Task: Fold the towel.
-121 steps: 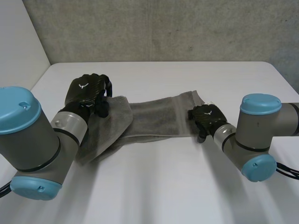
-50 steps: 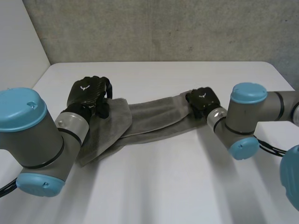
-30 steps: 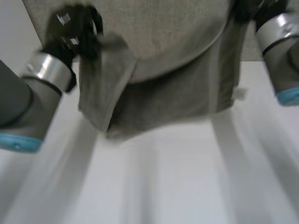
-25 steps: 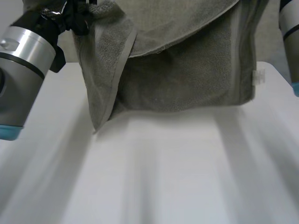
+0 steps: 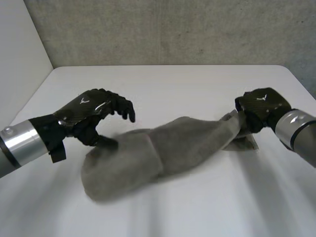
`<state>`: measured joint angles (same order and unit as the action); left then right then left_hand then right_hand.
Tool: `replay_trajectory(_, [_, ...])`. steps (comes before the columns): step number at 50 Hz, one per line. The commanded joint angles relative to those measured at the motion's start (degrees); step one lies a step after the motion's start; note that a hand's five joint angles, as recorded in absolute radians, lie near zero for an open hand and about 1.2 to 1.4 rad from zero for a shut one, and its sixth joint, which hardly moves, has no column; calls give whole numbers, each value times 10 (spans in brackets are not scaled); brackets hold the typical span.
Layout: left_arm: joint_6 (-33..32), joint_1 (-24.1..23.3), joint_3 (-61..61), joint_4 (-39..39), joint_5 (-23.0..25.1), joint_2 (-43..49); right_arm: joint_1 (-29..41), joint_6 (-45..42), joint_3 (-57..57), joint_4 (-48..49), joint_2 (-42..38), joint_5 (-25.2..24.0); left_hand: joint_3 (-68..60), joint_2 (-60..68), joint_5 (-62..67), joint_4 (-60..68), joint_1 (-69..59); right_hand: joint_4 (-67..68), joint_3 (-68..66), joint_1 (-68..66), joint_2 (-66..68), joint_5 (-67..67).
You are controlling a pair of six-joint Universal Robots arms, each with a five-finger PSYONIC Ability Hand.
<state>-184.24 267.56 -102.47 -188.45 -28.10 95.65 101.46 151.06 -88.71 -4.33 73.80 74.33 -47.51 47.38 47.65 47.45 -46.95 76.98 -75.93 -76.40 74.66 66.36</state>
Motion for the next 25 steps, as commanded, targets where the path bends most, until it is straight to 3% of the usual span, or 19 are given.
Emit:
replay_trajectory(1, [-74,7,22,55,-39,1,6,6,-30,26,0,2,365,-363,-466,-364,359,30,-41,-36,53,36])
replay_trajectory(3, [-88,-6,25,55,-120,1,7,6,-44,48,0,4,354,-353,-456,-354,349,30,-41,-36,53,36])
replay_trajectory(4, [-88,-6,25,55,-121,1,7,6,-45,48,0,4,354,-353,-456,-354,349,30,-41,-36,53,36])
replay_trajectory(6, [-82,-40,33,54,-207,3,8,12,-58,71,0,7,363,-362,-464,-362,357,30,-41,-36,53,36])
replay_trajectory(9, [-82,-64,39,54,-250,9,8,18,-64,80,0,7,358,-357,-459,-357,352,30,-41,-36,53,36])
replay_trajectory(11, [-79,-120,43,54,-327,20,8,34,-73,90,0,7,360,-358,-461,-359,354,30,-41,-36,53,36])
replay_trajectory(12, [-79,-121,43,54,-327,20,8,35,-73,90,0,7,360,-358,-461,-359,354,30,-41,-36,53,36])
replay_trajectory(14, [-71,-177,44,53,-397,23,8,49,-77,93,-1,7,360,-358,-461,-359,354,30,-41,-36,53,36])
replay_trajectory(15, [-71,-178,44,53,-398,23,8,49,-77,93,-1,7,360,-358,-461,-359,354,30,-41,-36,53,36])
replay_trajectory(17, [-46,-228,44,48,-458,34,8,52,-78,93,-1,8,355,-353,-456,-354,349,30,-41,-36,53,36])
replay_trajectory(20, [-28,-258,44,41,-486,41,9,52,-81,95,-1,8,353,-352,-454,-352,347,30,-41,-36,53,36])
replay_trajectory(25, [48,-369,47,3,-597,76,9,53,-87,99,-2,8,351,-350,-452,-351,345,30,-41,-36,53,36])
